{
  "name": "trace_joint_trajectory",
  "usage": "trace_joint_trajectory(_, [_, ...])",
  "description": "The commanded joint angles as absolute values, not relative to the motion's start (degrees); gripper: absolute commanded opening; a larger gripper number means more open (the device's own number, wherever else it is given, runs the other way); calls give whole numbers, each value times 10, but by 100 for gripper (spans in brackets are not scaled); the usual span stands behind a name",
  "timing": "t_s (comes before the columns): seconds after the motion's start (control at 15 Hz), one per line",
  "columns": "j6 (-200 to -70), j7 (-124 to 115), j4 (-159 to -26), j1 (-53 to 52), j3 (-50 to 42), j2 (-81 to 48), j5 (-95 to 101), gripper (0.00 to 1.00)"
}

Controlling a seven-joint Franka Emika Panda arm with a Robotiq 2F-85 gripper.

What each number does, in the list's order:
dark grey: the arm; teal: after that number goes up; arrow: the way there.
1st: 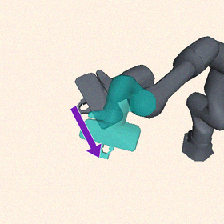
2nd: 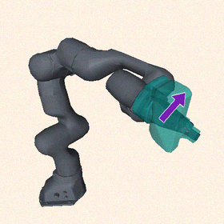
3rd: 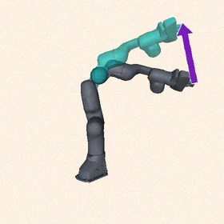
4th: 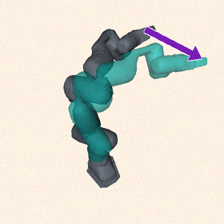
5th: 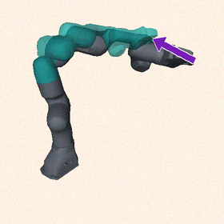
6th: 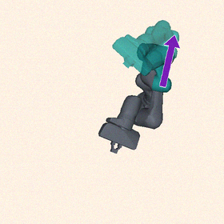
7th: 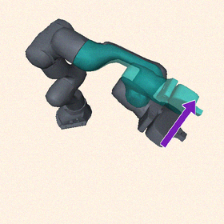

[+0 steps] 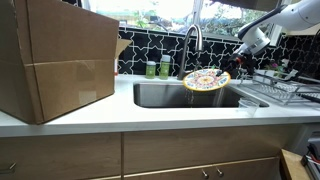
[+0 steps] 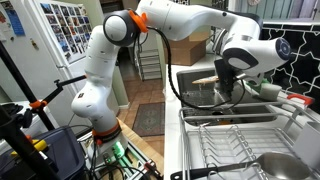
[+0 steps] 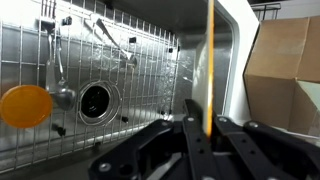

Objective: Rinse the plate with the water, then put it on the dish rack

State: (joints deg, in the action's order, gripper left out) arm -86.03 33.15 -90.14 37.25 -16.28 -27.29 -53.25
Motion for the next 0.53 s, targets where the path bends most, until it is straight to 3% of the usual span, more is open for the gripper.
trace_joint_trajectory(0.0, [-901, 314, -901, 375, -160, -273, -546, 3])
trace_joint_trajectory(0.47, [-868, 337, -898, 380, -152, -269, -518, 3])
